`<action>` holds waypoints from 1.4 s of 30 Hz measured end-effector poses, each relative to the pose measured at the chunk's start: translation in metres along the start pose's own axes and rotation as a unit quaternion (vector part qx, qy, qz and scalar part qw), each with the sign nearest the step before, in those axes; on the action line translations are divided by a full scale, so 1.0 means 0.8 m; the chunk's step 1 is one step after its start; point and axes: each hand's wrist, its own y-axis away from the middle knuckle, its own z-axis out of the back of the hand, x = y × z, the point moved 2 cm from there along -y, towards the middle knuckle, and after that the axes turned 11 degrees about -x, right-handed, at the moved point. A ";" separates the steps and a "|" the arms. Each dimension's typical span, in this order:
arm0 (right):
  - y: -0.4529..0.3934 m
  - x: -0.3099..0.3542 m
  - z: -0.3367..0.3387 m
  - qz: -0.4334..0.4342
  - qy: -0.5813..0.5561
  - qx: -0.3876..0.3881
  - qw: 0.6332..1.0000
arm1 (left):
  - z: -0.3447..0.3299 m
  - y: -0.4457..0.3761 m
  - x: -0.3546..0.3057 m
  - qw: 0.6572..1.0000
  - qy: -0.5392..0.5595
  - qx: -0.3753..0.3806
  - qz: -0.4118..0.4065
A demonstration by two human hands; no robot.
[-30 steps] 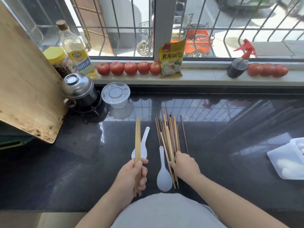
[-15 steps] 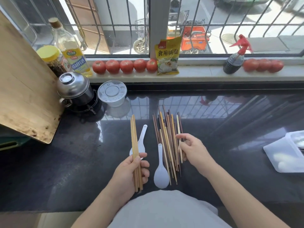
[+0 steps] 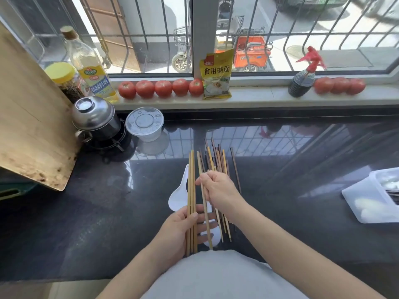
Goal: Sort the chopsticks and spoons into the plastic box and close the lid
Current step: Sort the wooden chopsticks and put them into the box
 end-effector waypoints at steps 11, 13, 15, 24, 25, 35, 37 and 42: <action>-0.042 -0.019 -0.031 -0.052 0.013 0.028 0.998 | 0.012 -0.024 0.000 0.993 -0.018 -0.118 -0.024; -0.047 -0.050 -0.023 -0.024 0.204 -0.014 0.979 | 0.028 -0.029 -0.006 0.986 0.013 -0.163 -0.029; -0.040 -0.086 -0.007 -0.013 0.362 -0.055 0.931 | 0.039 -0.025 -0.007 0.984 0.032 -0.176 -0.023; -0.012 -0.136 -0.005 0.017 0.475 -0.034 0.879 | 0.044 -0.020 0.004 0.985 0.011 -0.172 0.001; -0.013 -0.136 -0.006 0.018 0.477 -0.037 0.878 | 0.042 -0.020 0.002 0.985 0.004 -0.171 -0.001; -0.009 -0.111 0.030 -0.067 0.303 -0.106 0.945 | 0.037 -0.014 0.003 0.986 -0.040 -0.162 0.000; -0.006 -0.101 0.048 -0.091 0.175 -0.135 0.971 | 0.037 -0.015 0.002 0.984 -0.045 -0.170 -0.011; 0.008 -0.066 0.102 -0.009 0.052 -0.222 0.974 | 0.031 -0.018 -0.004 0.981 -0.055 -0.179 -0.059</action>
